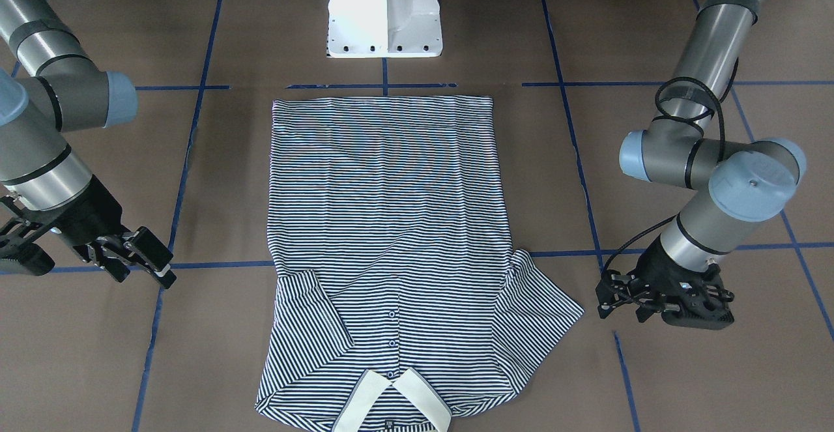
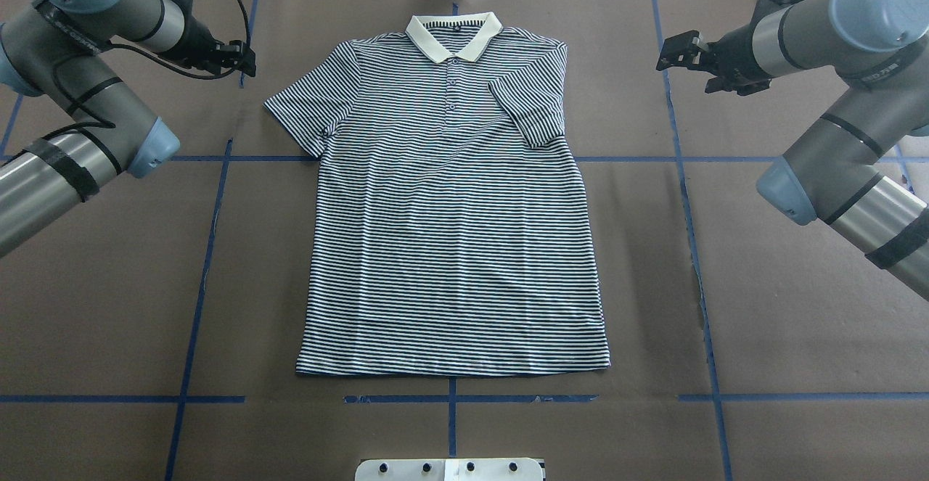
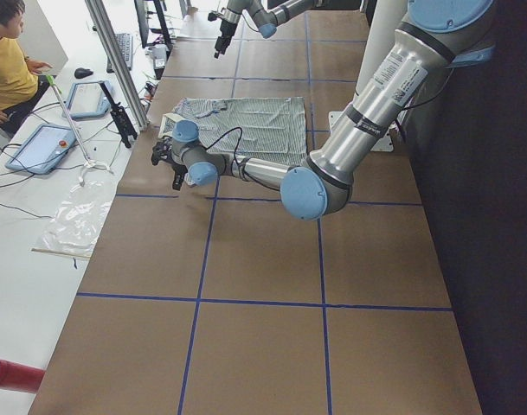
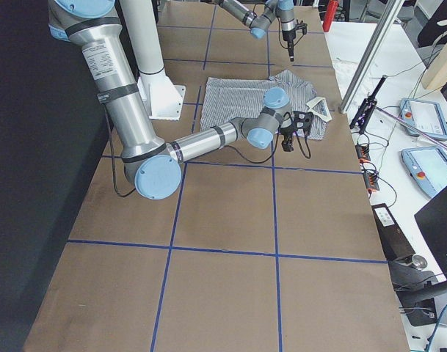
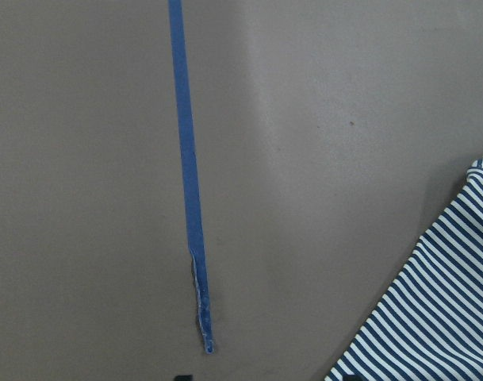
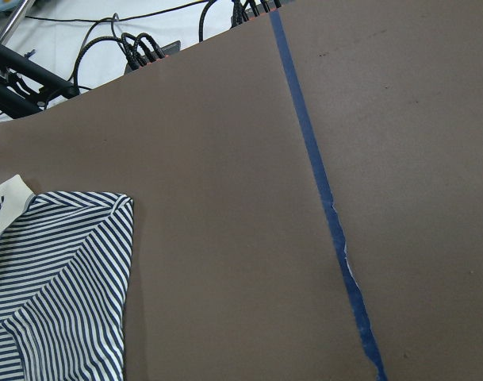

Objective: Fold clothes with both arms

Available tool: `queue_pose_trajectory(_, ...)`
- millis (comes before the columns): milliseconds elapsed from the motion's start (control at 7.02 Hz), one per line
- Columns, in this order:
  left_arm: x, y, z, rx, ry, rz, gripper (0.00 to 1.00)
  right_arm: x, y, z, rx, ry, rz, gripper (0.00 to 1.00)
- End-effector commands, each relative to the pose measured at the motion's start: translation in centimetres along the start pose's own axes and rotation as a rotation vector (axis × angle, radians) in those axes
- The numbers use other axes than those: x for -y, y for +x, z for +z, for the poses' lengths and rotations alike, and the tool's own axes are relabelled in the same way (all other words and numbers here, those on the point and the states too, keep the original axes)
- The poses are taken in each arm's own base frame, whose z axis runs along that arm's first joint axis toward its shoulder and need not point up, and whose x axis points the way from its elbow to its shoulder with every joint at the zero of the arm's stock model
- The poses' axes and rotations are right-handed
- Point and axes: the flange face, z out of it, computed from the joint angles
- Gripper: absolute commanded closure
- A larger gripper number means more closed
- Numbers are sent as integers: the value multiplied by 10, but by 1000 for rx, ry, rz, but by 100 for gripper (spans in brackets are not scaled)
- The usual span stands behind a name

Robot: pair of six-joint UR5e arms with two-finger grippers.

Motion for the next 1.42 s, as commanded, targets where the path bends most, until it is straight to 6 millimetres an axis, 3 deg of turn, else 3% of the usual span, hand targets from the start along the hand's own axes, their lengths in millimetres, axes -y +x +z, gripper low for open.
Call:
queue_pose_trajectory(0,-11,27,24,12,-15,-33,38,-1,10,1,-10,-6,-4,0)
queue_pose_trajectory(142,-18,36,29,6,-23,-38,40,-2,10,0,-7,-13,-4,0)
queue_pose_trajectory(854,-26,34,37,15,-36,-33,45,-4,10,5,-14,-20,-14,0)
queue_pose_trajectory(997,-27,34,36,14,-35,-34,53,-4,10,5,-14,-20,-16,0)
queue_pose_trajectory(1139,-28,36,37,12,-37,-30,69,-4,10,5,-14,-20,-16,0)
queue_pose_trajectory(1281,-26,40,35,7,-35,-29,100,-3,10,5,-14,-18,-17,0)
